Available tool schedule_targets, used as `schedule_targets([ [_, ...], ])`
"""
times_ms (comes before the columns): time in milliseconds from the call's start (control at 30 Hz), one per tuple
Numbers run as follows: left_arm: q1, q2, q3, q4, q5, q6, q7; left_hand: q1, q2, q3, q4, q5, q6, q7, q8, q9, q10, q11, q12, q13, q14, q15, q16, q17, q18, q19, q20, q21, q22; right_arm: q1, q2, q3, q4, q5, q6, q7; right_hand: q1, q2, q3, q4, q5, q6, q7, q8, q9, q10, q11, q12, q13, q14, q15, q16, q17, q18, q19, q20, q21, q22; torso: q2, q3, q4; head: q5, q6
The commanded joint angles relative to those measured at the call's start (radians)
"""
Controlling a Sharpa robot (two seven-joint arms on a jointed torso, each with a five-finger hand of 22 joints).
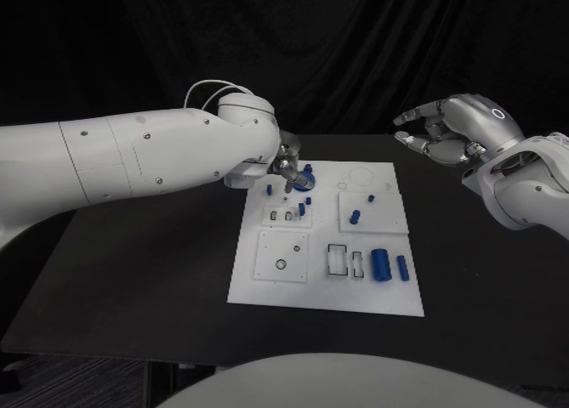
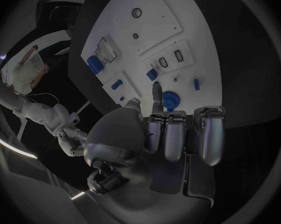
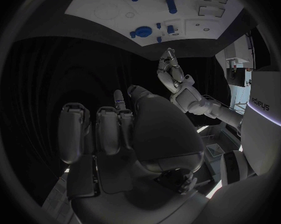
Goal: Assemble the parts on the task board
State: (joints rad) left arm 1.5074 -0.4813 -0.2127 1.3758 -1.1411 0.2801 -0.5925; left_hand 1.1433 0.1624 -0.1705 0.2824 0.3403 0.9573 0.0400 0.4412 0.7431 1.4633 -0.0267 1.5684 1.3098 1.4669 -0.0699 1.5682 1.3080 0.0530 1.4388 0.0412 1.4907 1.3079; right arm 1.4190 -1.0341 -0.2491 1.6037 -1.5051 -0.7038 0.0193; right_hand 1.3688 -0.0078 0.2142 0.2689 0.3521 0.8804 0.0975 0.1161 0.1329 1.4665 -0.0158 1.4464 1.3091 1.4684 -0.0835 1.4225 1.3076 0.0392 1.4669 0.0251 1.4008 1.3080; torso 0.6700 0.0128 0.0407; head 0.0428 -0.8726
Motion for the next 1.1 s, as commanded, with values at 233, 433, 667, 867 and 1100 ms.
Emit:
schedule_targets([
  [233, -0.004, 0.026, 0.001, -0.024, 0.002, 0.002, -0.021, 0.017, 0.009, 0.022, -0.003, -0.066, 0.032, 0.002, -0.065, -0.017, 0.108, -0.002, 0.002, 0.261, 0.104, -0.005, 0.003, 0.263, -0.009, 0.004, -0.003, -0.01, 0.1, -0.002, 0.003, 0.001, -0.001, -0.001, 0.004, -0.01, 0.009, 0.0, 0.006, -0.002, 0.006, 0.006, 0.001, -0.001, -0.002, 0.009, 0.006, -0.003, 0.017, 0.059, 0.008, 0.006, 0.02, -0.001, 0.045, 0.008, 0.004, 0.212, 0.006, 0.0079, -0.0015, 0.006, 0.0],
  [433, -0.011, 0.035, 0.001, -0.042, 0.003, -0.003, -0.021, 0.019, 0.009, 0.025, -0.004, -0.064, 0.033, 0.002, -0.069, -0.017, 0.108, -0.001, 0.002, 0.261, 0.104, -0.005, 0.003, 0.263, -0.009, 0.003, -0.003, -0.01, 0.099, -0.002, 0.005, 0.001, -0.003, -0.001, 0.008, -0.013, 0.009, 0.0, 0.007, -0.002, 0.009, 0.006, 0.001, -0.002, -0.002, 0.009, 0.007, -0.003, 0.017, 0.059, 0.008, 0.006, 0.02, -0.001, 0.045, 0.008, 0.003, 0.212, 0.005, 0.0067, -0.0023, 0.003, 0.0],
  [667, -0.026, 0.042, 0.001, -0.056, 0.026, -0.009, -0.019, 0.021, 0.01, 0.029, -0.004, -0.062, 0.036, 0.002, -0.074, -0.018, 0.108, -0.001, 0.002, 0.261, 0.104, -0.005, 0.003, 0.263, -0.009, 0.002, -0.003, -0.012, 0.098, -0.002, 0.007, 0.001, -0.005, -0.001, 0.011, -0.014, 0.009, -0.001, 0.007, -0.002, 0.011, 0.006, 0.002, -0.002, -0.002, 0.009, 0.007, -0.002, 0.018, 0.06, 0.008, 0.006, 0.021, 0.0, 0.045, 0.008, 0.003, 0.212, 0.006, 0.0069, -0.0024, 0.001, 0.0],
  [867, -0.038, 0.044, 0.001, -0.058, 0.033, -0.014, -0.018, 0.021, 0.011, 0.03, -0.003, -0.061, 0.038, 0.002, -0.075, -0.018, 0.108, -0.001, 0.002, 0.261, 0.104, -0.004, 0.003, 0.263, -0.009, 0.002, -0.003, -0.011, 0.099, -0.003, 0.009, 0.001, -0.007, -0.001, 0.015, -0.016, 0.009, -0.001, 0.007, -0.002, 0.011, 0.006, 0.002, -0.002, -0.002, 0.009, 0.007, -0.002, 0.018, 0.06, 0.008, 0.006, 0.021, 0.0, 0.045, 0.008, 0.003, 0.212, 0.006, 0.0073, -0.0025, 0.002, 0.0],
  [1100, -0.051, 0.046, 0.001, -0.063, 0.034, -0.035, -0.013, 0.023, 0.013, 0.035, -0.003, -0.058, 0.043, 0.001, -0.079, -0.018, 0.108, -0.001, 0.002, 0.261, 0.104, -0.004, 0.003, 0.263, -0.008, 0.001, -0.002, -0.013, 0.097, -0.006, 0.01, 0.001, -0.008, -0.001, 0.02, -0.017, 0.009, -0.002, 0.007, -0.002, 0.013, 0.006, 0.003, -0.003, -0.003, 0.009, 0.008, -0.003, 0.017, 0.059, 0.009, 0.006, 0.02, 0.0, 0.045, 0.008, 0.003, 0.212, 0.007, 0.0074, -0.0027, 0.002, 0.0],
])
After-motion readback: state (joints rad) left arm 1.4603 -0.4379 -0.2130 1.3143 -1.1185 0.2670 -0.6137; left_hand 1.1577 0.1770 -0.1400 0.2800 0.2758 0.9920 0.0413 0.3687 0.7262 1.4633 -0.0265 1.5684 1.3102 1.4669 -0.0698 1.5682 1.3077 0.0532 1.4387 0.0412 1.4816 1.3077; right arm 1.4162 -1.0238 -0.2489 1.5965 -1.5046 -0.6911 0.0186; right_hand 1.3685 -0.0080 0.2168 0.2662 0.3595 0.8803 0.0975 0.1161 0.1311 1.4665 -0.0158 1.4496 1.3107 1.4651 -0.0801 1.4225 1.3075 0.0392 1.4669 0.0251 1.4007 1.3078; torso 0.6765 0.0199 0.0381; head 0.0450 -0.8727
